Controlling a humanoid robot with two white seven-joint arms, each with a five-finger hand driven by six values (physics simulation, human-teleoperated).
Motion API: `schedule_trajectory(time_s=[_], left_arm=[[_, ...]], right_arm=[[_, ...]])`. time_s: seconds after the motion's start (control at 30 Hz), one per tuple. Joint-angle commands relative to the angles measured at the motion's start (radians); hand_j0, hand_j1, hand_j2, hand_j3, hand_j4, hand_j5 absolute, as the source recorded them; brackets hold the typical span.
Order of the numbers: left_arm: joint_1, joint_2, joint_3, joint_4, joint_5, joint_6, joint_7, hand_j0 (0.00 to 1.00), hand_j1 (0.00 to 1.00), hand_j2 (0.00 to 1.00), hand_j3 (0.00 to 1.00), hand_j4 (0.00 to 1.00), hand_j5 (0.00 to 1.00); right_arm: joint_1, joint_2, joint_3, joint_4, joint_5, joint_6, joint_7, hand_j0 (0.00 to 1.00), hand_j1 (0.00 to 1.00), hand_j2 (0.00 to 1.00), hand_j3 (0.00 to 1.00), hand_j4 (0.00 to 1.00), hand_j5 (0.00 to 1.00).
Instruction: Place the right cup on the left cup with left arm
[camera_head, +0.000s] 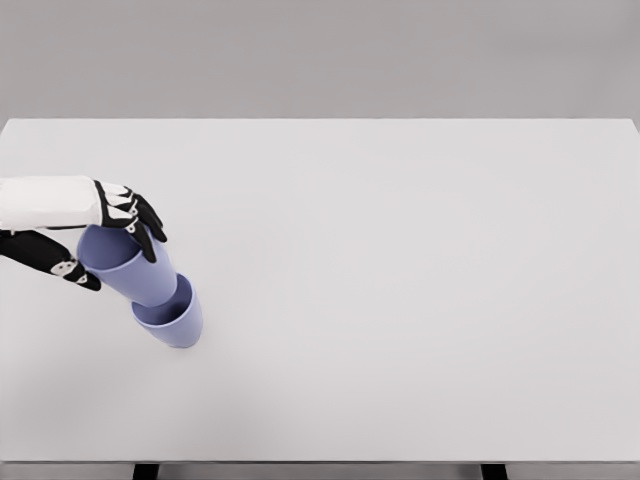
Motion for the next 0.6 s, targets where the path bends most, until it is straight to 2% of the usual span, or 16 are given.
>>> schedule_trajectory(time_s=[0.0, 0.1, 0.23, 0.33, 0.57], left_arm=[[0.000, -0.008, 0.001, 0.000, 0.008, 0.003, 0.000, 0.57, 0.57, 0.57, 0.57, 0.57, 0.57], [0.000, -0.009, 0.001, 0.000, 0.007, 0.003, 0.000, 0.59, 0.59, 0.59, 0.59, 0.59, 0.59], [0.000, -0.008, 0.002, 0.001, 0.005, 0.003, 0.000, 0.79, 0.79, 0.79, 0.79, 0.79, 0.79], [0.000, -0.008, 0.002, 0.001, 0.005, 0.003, 0.000, 0.87, 0.87, 0.87, 0.87, 0.87, 0.87], [0.000, -0.006, 0.002, 0.001, 0.005, 0.003, 0.000, 0.89, 0.89, 0.89, 0.89, 0.89, 0.89]], right_arm=[[0.000, 0.000, 0.000, 0.000, 0.001, 0.000, 0.000, 1.00, 1.00, 1.00, 1.00, 1.00, 1.00], [0.000, 0.000, 0.000, 0.000, 0.001, 0.000, 0.000, 1.00, 1.00, 1.00, 1.00, 1.00, 1.00], [0.000, 0.000, 0.000, 0.000, 0.001, 0.000, 0.000, 1.00, 1.00, 1.00, 1.00, 1.00, 1.00], [0.002, 0.000, 0.000, 0.000, 0.001, 0.000, 0.000, 1.00, 1.00, 1.00, 1.00, 1.00, 1.00], [0.002, 0.000, 0.000, 0.000, 0.001, 0.000, 0.000, 1.00, 1.00, 1.00, 1.00, 1.00, 1.00]])
